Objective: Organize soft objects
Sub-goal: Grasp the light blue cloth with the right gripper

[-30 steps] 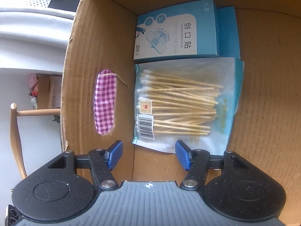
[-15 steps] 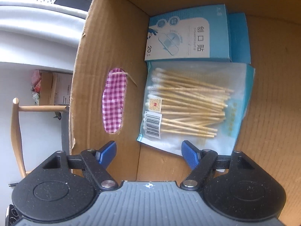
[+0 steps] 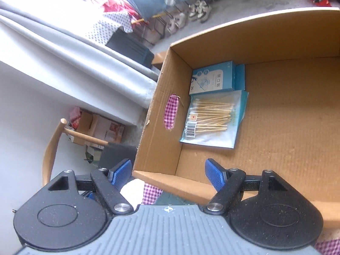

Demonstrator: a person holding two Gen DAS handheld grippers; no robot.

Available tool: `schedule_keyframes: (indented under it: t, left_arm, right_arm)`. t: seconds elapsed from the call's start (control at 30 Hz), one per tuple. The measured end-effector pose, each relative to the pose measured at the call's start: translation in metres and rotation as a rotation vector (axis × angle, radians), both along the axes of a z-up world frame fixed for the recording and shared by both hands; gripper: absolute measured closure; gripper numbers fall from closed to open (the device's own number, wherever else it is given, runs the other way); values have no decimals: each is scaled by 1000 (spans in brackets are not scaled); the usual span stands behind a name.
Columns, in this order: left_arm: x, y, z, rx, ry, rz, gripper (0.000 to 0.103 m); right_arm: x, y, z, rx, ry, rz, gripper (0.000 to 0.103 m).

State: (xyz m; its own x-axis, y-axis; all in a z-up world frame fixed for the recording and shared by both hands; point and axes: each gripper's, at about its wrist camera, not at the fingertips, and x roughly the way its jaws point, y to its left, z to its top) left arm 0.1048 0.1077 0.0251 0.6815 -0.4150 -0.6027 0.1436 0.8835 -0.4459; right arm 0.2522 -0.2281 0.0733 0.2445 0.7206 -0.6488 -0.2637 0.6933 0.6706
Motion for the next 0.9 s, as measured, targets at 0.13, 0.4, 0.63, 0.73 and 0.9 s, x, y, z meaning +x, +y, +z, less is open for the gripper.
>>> schedule_keyframes:
  t: [0.13,0.4,0.63,0.73,0.9]
  left_arm:
    - [-10,0,0,-43,-2,8,0]
    - [-11,-34,-20,25,31,-57,7]
    - [25,-60,-42,114,92,-131,29]
    - [36,-62,-50,111,137,-150,31]
    - [45,-67,-59,117,174,-148,41]
  right_arm:
    - [-48,-15,7,48,-80,-44,24]
    - [-94,-12,-49,53,-77,-125,41]
    - [-82,-10,-88,29,9,-190,44]
    - [-74,-4,-94,-7,13,-192,44]
    - [-61,3,-107,-29,45,-182,43]
